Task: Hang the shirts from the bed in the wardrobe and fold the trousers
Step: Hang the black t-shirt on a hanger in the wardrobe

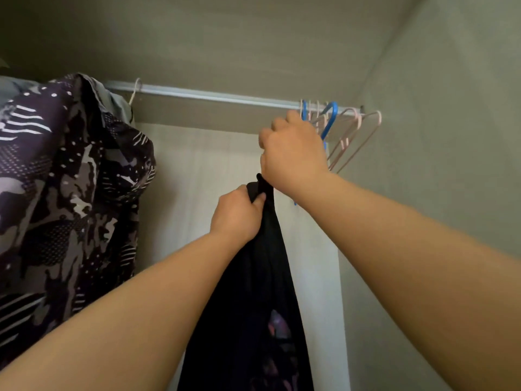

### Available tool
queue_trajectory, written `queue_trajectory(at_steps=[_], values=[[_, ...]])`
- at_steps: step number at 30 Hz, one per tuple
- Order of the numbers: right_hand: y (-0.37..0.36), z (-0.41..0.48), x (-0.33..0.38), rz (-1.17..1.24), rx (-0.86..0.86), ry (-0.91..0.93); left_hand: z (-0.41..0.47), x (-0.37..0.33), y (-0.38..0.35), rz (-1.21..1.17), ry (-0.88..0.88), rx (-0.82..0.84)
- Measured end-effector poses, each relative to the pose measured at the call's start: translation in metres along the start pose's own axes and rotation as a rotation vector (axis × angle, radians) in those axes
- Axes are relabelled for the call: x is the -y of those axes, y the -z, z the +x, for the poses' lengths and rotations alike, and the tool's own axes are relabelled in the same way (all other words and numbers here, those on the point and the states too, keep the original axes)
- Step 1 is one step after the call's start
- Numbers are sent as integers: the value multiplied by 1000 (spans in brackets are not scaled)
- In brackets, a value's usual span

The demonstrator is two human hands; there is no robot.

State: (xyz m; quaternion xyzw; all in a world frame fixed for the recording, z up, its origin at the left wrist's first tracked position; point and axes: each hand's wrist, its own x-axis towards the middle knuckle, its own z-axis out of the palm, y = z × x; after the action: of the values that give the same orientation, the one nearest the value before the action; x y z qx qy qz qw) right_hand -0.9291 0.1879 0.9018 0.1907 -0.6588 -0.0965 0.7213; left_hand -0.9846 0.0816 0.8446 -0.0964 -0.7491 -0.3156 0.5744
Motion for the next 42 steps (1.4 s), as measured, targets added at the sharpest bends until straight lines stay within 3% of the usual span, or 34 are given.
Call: queue_trajectory(at_steps=[4,9,17,28,42], values=[[9,17,-9,-364,-45,47,7,-5,-1,-7,5,-20],[13,36,-33,-613,66,-178,13,0,3,-32,6,-31],[-5,33,-60,-465,242,-339,15,2,-1,-69,25,-15],[-9,33,-65,-644,203,-209,17,-11,-2,-86,19,-1],[-13,40,-79,-595,261,-215,16,-27,-11,-92,-20,-14]])
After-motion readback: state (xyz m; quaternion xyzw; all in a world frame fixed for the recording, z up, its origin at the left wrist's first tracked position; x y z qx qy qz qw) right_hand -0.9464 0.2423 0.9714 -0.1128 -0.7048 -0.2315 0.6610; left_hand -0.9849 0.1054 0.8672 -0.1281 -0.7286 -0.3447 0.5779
